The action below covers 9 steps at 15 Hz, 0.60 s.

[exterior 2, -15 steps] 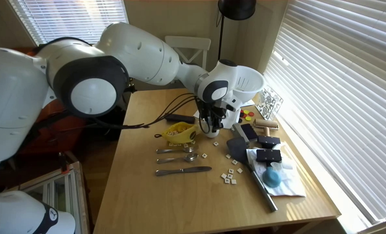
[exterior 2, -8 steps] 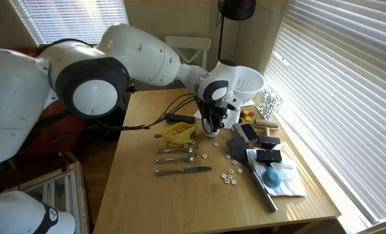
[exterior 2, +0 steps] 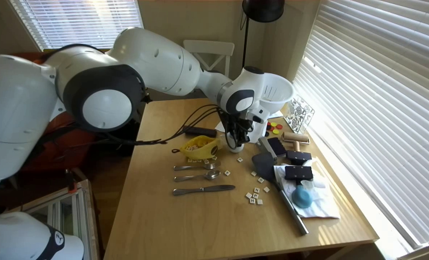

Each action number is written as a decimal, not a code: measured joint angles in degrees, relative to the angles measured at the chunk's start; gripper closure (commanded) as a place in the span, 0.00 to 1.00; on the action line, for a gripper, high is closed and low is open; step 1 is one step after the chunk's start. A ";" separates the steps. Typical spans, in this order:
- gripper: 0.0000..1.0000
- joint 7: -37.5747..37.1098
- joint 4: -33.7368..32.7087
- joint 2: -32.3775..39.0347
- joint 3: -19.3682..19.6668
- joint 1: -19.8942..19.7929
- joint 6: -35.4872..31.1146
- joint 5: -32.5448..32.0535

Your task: Move the white mug forward

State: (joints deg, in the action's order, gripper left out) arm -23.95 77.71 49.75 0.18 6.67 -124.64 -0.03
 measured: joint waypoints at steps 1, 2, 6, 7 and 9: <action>0.97 0.01 -0.01 0.01 0.01 0.00 0.00 0.00; 0.64 0.02 -0.02 0.01 0.01 0.00 0.00 0.00; 0.43 0.04 -0.13 0.03 -0.03 0.07 0.00 0.00; 0.37 0.11 -0.25 0.03 -0.07 0.14 0.00 0.00; 0.23 0.30 -0.56 0.03 -0.20 0.36 0.00 0.00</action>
State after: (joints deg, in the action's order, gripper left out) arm -23.64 77.14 49.77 -0.02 7.03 -124.64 -0.03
